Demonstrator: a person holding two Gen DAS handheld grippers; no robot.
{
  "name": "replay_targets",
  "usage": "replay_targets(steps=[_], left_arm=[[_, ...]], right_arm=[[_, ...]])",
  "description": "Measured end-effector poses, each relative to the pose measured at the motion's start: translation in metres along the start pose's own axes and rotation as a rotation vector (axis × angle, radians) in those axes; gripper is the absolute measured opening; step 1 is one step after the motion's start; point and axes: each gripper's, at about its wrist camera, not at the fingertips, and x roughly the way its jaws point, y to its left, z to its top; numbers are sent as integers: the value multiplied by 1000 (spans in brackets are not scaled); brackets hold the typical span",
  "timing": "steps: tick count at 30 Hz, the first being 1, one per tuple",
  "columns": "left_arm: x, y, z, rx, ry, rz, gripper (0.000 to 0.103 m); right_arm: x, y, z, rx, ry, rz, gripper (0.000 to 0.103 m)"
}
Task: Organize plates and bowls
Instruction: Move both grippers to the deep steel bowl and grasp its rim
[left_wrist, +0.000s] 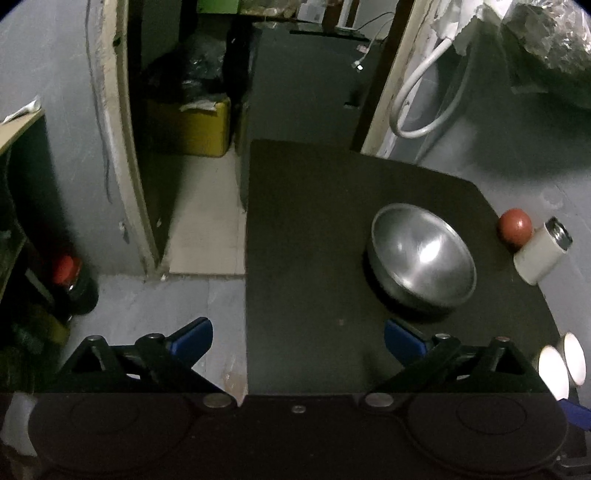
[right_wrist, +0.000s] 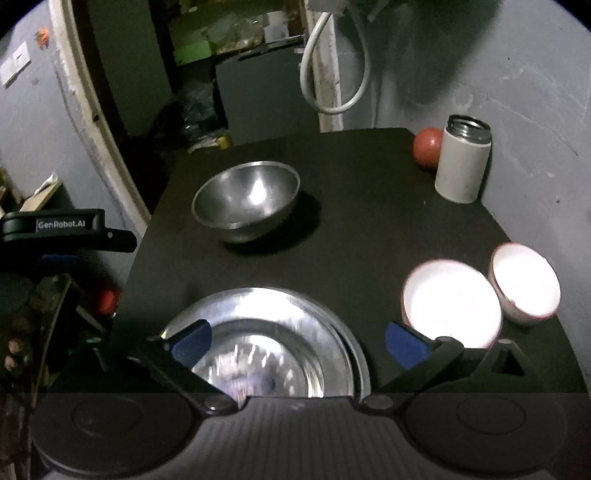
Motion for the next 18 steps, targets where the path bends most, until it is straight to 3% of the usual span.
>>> replay_targets(steps=[8,18], left_arm=[[41,-17,42,34,-39,-81,100],[87,-37,63,95,-21,-119,100]], right_arm=[[35,11,42,12,-67,-63,103],[93,18,79,-7,-53,-111,103]])
